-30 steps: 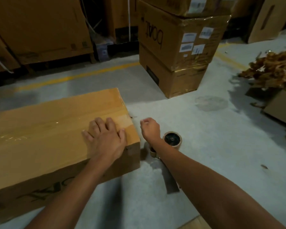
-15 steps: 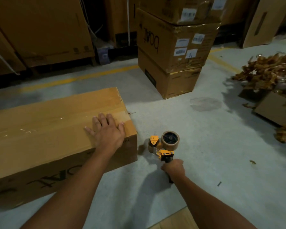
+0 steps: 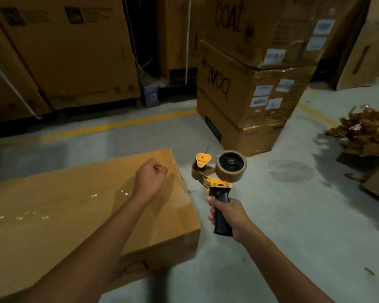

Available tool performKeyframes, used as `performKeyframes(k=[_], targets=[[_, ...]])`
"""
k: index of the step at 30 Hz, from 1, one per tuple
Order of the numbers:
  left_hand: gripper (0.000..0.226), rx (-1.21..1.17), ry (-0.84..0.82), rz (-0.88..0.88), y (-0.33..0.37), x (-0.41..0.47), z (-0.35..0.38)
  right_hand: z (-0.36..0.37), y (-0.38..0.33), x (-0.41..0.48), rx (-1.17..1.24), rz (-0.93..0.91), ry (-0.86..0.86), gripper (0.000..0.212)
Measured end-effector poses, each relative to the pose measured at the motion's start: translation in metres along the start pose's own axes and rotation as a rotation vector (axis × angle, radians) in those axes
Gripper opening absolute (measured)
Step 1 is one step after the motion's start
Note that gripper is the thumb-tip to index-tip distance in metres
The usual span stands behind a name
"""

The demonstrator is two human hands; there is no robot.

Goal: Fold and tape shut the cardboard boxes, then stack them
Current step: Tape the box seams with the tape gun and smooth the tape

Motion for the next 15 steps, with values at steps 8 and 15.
performKeyframes(k=[8, 15], targets=[[0.051, -0.659, -0.406, -0.539, 0.001, 0.061, 0.027, 0.047, -0.062, 0.029, -0.120, -0.055, 0.044, 0.017], [0.021, -0.839, -0.606, -0.713, 0.001, 0.068, 0.042, 0.057, -0.077, 0.039, -0.218, -0.077, 0.041, 0.017]])
Point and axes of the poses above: each hand's wrist, its own x-axis towards the middle knuckle, its own z-axis out of the palm, y = z × x, the point moved 8 cm from there along x, towards the middle knuckle, and after that the axes turned 2 degrees about y, right-handed, at the moved point
